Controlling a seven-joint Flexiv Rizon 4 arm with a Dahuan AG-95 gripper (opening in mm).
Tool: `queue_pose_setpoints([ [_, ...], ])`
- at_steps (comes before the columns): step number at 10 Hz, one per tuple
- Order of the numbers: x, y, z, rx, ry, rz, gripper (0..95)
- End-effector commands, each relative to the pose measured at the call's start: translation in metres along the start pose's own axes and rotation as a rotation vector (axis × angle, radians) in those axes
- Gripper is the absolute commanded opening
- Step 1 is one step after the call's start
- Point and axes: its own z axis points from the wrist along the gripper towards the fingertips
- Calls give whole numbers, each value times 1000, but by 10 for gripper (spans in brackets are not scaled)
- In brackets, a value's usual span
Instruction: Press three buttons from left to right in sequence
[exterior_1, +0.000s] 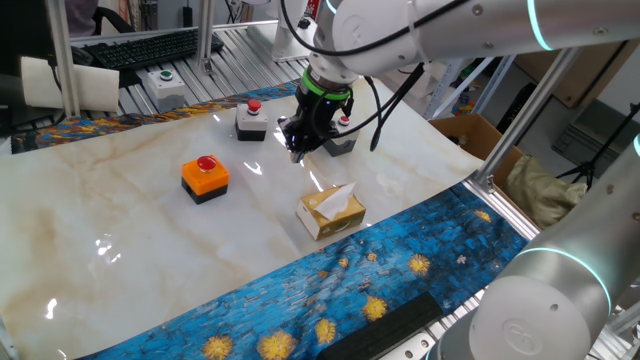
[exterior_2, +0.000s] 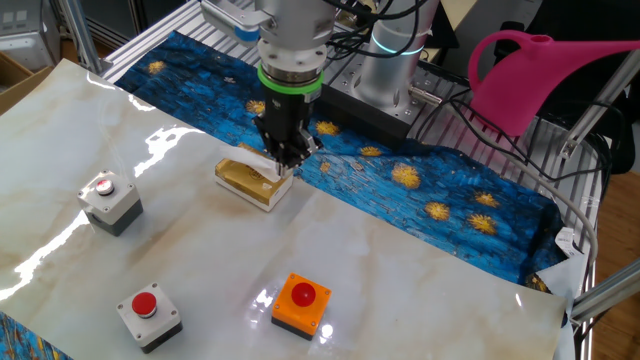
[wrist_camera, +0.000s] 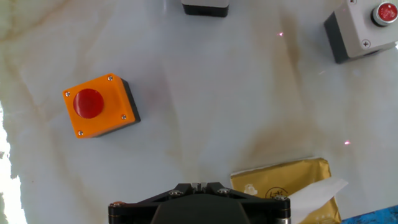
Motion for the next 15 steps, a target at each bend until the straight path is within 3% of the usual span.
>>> queue_pose_setpoints([
  [1,0,0,0,-1,2,25,0],
  [5,0,0,0,5,8,49,0],
  [7,0,0,0,50,8,13,0],
  [8,0,0,0,91,21,-20,0],
  [9,0,0,0,83,39,-20,0],
  [12,0,0,0,77,42,-1,0],
  [13,0,0,0,57,51,0,0],
  [15,0,0,0,63,38,9,0],
])
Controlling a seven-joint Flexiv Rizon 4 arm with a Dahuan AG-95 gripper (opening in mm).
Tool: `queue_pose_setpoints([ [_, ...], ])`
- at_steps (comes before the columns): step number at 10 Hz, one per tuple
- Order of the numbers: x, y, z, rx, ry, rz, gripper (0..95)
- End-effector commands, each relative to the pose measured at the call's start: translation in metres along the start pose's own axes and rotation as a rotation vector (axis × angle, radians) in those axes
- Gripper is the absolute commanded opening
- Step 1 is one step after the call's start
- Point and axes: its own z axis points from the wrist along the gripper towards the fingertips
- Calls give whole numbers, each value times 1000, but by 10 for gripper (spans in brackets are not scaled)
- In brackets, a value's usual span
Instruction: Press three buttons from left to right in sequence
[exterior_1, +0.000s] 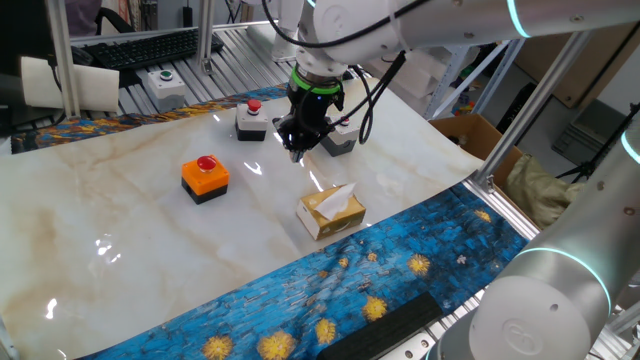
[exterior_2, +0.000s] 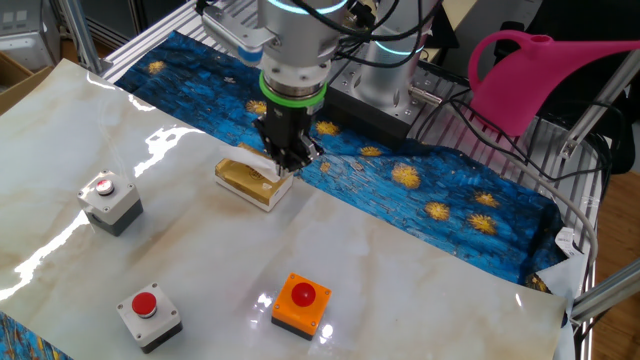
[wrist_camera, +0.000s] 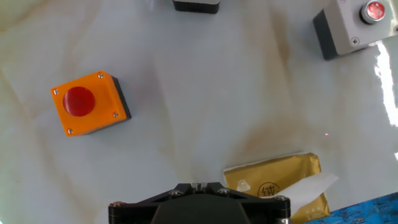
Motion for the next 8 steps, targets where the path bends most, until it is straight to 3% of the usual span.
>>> queue_pose_setpoints([
  [1,1,0,-1,-14,-24,17,0],
  [4,1,0,-1,10,-28,-1,0],
  [8,1,0,-1,0,-15,-2,0],
])
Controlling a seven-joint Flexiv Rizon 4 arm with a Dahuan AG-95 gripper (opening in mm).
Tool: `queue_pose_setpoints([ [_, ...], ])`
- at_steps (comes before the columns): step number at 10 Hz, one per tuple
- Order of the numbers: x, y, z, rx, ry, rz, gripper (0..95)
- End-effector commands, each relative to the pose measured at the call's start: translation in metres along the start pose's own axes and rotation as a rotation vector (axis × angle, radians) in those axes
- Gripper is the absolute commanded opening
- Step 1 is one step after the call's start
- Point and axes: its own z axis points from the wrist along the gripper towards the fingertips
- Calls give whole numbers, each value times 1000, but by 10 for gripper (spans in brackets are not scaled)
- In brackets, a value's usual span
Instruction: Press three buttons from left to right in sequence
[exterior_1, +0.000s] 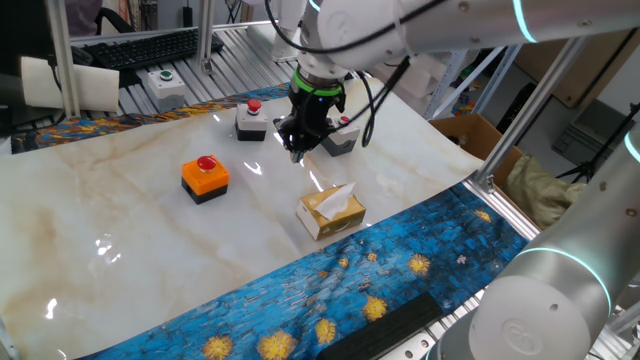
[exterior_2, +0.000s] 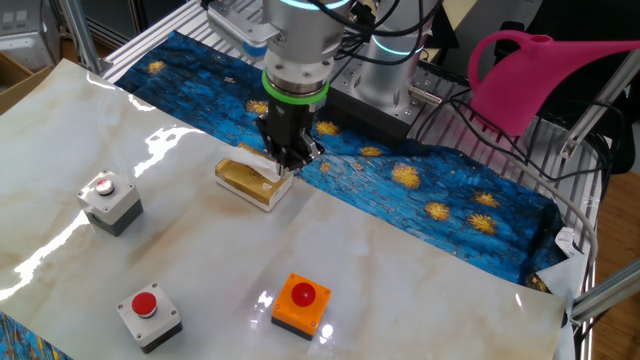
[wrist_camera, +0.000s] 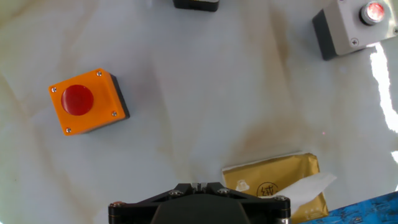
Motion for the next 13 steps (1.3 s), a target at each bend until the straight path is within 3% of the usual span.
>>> queue_pose_setpoints([
  [1,2,0,0,-8,-8,20,0],
  [13,2,0,0,-16,-13,73,0],
])
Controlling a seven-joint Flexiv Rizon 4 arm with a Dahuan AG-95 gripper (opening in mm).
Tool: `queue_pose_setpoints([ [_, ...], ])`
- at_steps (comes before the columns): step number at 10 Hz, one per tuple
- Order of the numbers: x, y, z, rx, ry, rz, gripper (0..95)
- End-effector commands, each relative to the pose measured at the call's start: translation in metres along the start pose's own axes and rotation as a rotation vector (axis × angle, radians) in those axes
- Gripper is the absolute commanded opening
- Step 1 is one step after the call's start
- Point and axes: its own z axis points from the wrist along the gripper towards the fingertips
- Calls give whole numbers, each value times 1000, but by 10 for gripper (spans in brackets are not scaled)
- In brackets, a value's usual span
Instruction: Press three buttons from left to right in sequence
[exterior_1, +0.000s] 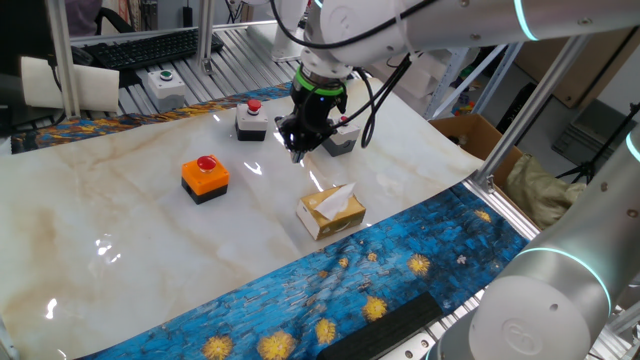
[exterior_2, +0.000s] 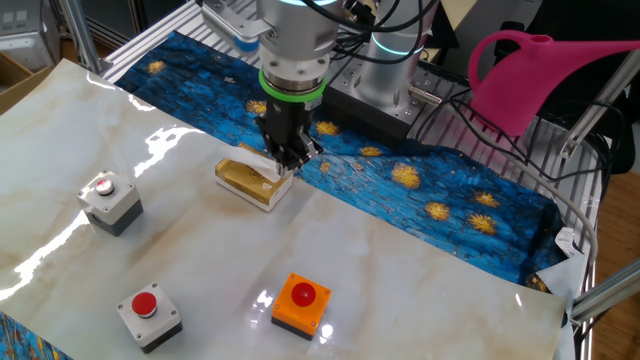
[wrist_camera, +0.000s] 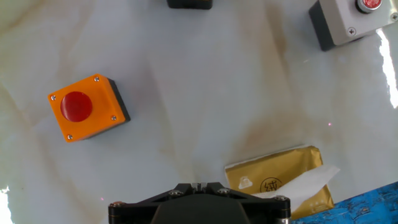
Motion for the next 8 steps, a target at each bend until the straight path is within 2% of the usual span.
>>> queue_pose_setpoints([
  [1,0,0,0,0,5,13,0],
  [2,0,0,0,-6,9,32,0],
  [4,0,0,0,-17,-3,33,0],
  [6,0,0,0,-19,-13,37,0],
  [8,0,0,0,-18,-11,30,0],
])
